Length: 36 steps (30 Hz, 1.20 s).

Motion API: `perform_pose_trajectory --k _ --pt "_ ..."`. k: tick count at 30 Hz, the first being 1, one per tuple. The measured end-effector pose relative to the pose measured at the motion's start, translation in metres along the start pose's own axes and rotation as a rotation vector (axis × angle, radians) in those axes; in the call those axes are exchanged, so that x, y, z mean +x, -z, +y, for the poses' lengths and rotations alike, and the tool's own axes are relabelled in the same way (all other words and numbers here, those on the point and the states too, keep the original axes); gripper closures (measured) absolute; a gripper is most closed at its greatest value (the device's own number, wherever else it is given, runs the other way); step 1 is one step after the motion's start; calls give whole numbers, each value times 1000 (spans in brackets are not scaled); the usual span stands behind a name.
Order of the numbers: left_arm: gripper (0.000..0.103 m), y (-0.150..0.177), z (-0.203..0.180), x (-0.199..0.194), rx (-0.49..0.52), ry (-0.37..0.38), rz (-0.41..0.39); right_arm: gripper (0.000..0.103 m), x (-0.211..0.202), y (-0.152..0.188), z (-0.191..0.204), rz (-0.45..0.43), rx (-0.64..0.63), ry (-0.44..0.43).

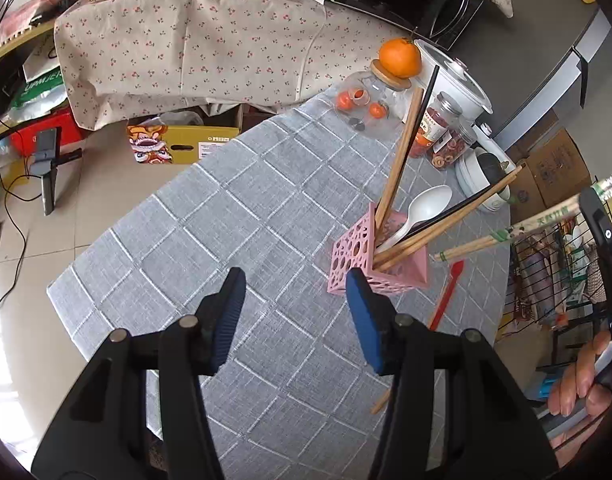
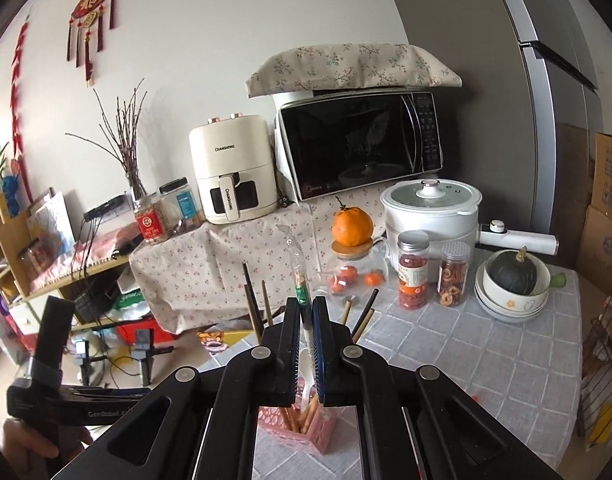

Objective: Organize utensils
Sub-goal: 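Lower the paper-wrapped chopsticks into the pink basket and open the right tool, then move both tools toward the red spoon and close the left tool on the last wooden chopstick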

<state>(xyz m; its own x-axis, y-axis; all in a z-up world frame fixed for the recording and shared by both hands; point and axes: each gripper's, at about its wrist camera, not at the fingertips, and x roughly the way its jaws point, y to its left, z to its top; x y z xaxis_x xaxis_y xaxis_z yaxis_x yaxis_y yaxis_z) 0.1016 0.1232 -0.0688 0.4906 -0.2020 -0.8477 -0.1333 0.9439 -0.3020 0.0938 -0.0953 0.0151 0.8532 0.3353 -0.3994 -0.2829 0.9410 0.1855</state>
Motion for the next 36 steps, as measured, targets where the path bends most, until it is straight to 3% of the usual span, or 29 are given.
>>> perform_pose_trajectory --k 7,13,22,28,33,36 --pt "50 0 -2 -3 -8 22 -4 98 -7 -3 11 -28 -8 -44" --pt "50 4 -1 -2 -4 14 5 98 14 12 17 -2 -52 2" --pt "50 6 -3 1 11 12 4 96 53 37 0 158 6 16" --pt "49 9 -11 3 38 -1 3 83 46 30 -19 167 86 18" --pt "40 15 -22 7 86 -19 13 59 24 18 -33 165 98 17" --pt "38 19 -30 10 119 -20 24 57 18 17 -45 206 100 33"
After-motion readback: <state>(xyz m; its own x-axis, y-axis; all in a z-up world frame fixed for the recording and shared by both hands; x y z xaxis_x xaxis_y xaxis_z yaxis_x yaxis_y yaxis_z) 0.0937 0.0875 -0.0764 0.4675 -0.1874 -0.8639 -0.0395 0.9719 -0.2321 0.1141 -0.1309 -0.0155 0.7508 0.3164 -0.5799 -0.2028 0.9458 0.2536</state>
